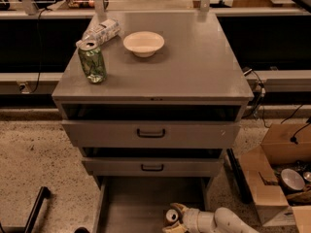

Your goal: Pick orange can from bottom drawer and place on counter

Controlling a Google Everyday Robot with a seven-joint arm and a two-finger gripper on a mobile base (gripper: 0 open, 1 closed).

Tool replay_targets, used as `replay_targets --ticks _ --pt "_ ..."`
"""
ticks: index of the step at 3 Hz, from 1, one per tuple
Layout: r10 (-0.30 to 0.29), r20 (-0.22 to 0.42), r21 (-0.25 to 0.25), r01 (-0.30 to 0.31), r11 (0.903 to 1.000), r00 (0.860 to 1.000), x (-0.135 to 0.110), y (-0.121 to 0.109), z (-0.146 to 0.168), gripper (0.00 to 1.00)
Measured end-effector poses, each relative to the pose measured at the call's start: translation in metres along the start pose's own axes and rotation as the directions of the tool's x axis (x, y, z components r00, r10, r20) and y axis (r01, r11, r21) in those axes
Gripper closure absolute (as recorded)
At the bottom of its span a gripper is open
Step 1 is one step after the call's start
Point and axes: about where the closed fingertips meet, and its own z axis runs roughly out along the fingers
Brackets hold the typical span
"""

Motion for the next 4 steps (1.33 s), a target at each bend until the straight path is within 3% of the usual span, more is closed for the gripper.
replay_targets --ticks 1,2,3,4 --pt "-0.004 0.047 0.005 0.004 1.0000 0.999 0.002 -0.002 -0.002 0.43" --pt "-0.044 0.098 -0.003 0.045 0.9990 0.994 -0.006 -0.001 -0.002 0.74" --pt "-0.078 0.161 -0.028 0.084 0.9961 0.984 -0.018 0.003 -0.004 0.97" --pt "-0.077 0.202 -0.029 0.085 0.9960 0.976 -0.063 -0.004 -0.031 1.00"
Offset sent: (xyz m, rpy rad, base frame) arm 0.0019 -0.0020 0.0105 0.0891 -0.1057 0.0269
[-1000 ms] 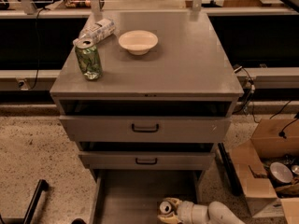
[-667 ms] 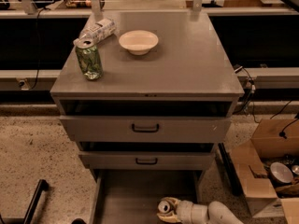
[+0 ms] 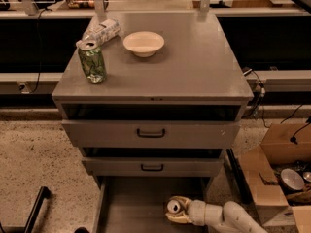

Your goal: Pick orange can from bottom drawer and place on counter

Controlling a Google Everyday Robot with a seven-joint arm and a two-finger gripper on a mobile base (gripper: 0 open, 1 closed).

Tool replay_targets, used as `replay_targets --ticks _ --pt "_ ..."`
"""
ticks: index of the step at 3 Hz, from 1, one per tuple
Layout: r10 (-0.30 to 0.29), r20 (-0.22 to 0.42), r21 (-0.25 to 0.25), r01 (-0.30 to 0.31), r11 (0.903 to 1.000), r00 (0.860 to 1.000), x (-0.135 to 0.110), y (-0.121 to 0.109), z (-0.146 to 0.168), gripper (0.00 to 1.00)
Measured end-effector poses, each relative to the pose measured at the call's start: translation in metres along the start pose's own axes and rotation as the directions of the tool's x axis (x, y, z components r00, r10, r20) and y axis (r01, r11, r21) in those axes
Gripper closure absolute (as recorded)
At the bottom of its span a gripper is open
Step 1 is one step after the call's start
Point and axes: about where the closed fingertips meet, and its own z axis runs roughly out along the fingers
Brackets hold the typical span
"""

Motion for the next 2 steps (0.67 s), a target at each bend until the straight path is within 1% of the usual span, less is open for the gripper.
replay_targets --ticks 1,2 --pt "-0.028 -0.029 -0.027 0.028 0.9992 0.999 -0.074 -0.010 -0.037 1.00" --pt "-0.055 -0.086 -0.085 0.047 0.9953 0.995 -0.149 -0.036 -0.084 1.00"
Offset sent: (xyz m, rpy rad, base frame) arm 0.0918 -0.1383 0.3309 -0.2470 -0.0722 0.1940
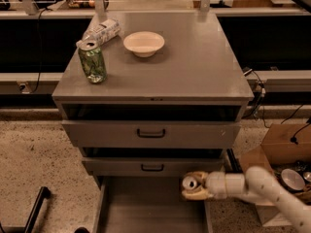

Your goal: Pick orange can from bottom drawer and place on counter

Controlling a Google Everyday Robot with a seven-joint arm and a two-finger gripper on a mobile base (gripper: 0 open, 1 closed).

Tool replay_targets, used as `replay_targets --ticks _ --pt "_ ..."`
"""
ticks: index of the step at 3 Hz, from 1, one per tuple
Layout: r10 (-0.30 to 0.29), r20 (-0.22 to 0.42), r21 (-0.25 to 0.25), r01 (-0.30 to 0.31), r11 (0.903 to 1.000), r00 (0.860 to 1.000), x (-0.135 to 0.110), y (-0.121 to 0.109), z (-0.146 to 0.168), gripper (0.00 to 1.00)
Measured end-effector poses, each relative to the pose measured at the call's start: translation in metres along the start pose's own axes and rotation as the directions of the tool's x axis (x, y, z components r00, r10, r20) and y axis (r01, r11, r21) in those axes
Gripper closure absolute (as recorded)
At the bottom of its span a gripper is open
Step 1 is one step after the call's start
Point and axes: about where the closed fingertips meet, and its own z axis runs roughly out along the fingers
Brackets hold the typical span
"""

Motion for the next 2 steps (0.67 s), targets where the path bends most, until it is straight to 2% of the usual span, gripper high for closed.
replay_targets --ticks 1,2 --pt "-0.043 -0.087 -0.043 0.040 0.9983 0.995 -0.076 -0.045 -0.064 1.00" --pt "-0.070 -0.111 -0.064 0.063 0.9960 0.991 -0.102 -0.052 -0.090 1.00"
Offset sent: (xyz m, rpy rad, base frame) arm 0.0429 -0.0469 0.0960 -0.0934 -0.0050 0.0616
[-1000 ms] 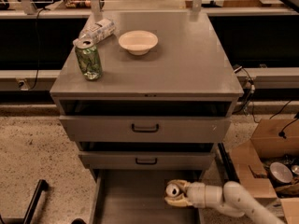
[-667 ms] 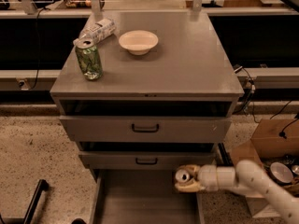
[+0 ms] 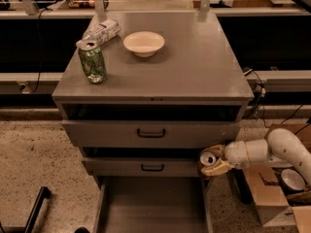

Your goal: Pick orange can from bottom drawer and place on counter

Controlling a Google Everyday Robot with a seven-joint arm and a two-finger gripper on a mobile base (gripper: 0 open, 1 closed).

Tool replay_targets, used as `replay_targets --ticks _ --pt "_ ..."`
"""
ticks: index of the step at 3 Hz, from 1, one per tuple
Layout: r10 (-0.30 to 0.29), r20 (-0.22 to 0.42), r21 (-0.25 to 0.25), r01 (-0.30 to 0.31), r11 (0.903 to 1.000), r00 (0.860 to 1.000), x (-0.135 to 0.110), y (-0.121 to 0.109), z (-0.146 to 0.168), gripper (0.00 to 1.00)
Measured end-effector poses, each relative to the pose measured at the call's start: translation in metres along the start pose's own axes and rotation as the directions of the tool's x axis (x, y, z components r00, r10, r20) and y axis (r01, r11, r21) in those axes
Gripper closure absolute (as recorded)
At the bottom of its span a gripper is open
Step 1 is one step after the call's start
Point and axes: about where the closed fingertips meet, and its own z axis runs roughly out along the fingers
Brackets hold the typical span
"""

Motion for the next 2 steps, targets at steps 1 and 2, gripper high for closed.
replay_targets --ticks 1,2 --pt "0.000 0.000 0.000 0.000 1.0000 1.000 0.000 0.000 0.000 1.00" --pt "0.001 0.049 -0.016 -0.001 0.9999 0.999 -0.018 0.022 -0.006 1.00"
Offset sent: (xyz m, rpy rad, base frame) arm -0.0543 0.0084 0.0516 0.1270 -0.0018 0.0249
